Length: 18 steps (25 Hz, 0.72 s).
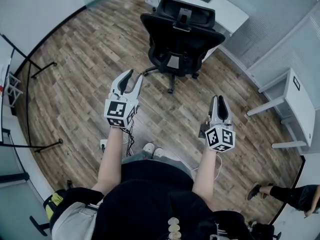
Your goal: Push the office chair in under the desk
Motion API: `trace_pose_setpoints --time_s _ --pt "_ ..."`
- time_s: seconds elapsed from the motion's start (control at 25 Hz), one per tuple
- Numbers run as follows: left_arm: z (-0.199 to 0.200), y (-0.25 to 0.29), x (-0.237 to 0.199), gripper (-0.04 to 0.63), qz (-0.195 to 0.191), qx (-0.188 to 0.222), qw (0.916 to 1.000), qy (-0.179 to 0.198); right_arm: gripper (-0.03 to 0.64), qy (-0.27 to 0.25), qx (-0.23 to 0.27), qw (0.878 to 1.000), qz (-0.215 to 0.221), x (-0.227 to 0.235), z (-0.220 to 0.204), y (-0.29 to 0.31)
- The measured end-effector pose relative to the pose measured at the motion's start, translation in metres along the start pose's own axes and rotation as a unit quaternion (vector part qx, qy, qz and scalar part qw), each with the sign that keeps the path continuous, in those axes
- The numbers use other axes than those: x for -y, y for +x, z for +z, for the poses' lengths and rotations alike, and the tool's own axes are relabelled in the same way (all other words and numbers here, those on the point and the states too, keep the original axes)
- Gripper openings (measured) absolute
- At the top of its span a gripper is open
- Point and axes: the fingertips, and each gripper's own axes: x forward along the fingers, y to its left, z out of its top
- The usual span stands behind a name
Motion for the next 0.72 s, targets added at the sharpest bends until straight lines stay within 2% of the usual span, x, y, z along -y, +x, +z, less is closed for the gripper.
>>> trace_pose_setpoints --time_s 0.08,0.24,0.72 --pt "-0.001 0.0 0.003 0.162 -0.001 0.0 1.0 -0.002 0.098 0.005 0.0 1.0 0.005 0.001 -0.001 0.0" --pt "-0.004 -0.001 0.009 0.173 -0.001 -0.007 1.0 -0.002 0.121 0.01 -0.003 1.0 0.014 0.003 -0.003 0.0" --pt "-0.028 -0.011 0.017 0.181 0.023 -0.031 0.9993 -0.001 0.133 0.024 -0.013 0.999 0.042 0.012 -0.019 0.009"
